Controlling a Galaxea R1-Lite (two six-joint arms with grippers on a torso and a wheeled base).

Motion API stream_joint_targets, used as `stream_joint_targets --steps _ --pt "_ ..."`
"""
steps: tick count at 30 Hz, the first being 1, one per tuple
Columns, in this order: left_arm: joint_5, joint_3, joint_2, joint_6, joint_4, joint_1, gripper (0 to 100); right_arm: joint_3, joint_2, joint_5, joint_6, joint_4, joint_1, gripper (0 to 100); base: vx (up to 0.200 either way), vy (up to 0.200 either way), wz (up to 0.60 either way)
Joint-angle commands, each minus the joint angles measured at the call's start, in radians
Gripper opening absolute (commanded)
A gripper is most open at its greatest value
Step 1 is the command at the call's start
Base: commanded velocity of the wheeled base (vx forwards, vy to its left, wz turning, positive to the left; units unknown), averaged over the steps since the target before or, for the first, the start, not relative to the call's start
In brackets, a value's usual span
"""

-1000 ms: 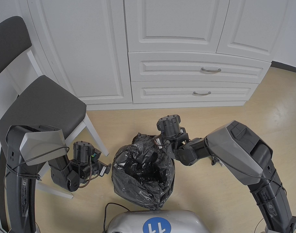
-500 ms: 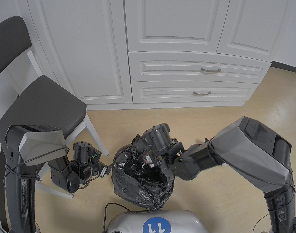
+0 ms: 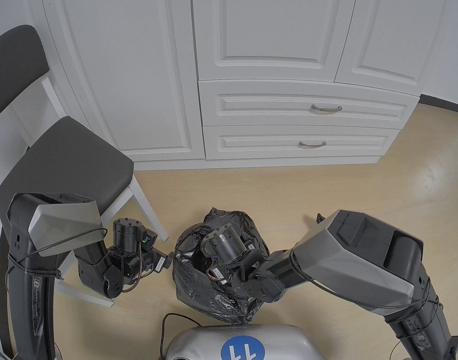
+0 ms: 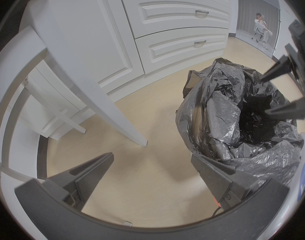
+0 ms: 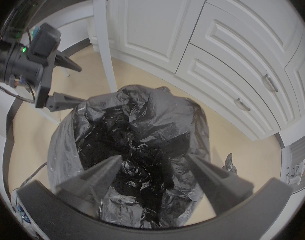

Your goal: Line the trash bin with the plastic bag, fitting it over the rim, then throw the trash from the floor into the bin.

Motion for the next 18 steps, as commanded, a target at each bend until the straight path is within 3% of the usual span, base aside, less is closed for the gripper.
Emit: stream_joint_targets --steps 1,18 --pt "0.001 0.001 -0.001 0.001 0.0 0.0 100 -0.017 0.056 0.002 0.001 0.001 0.008 0 0.0 0.0 0.0" --pt "0.001 0.004 -0.015 0.001 -0.002 0.002 100 0.029 0.044 0.006 0.075 0.01 0.173 0 0.0 0.0 0.0"
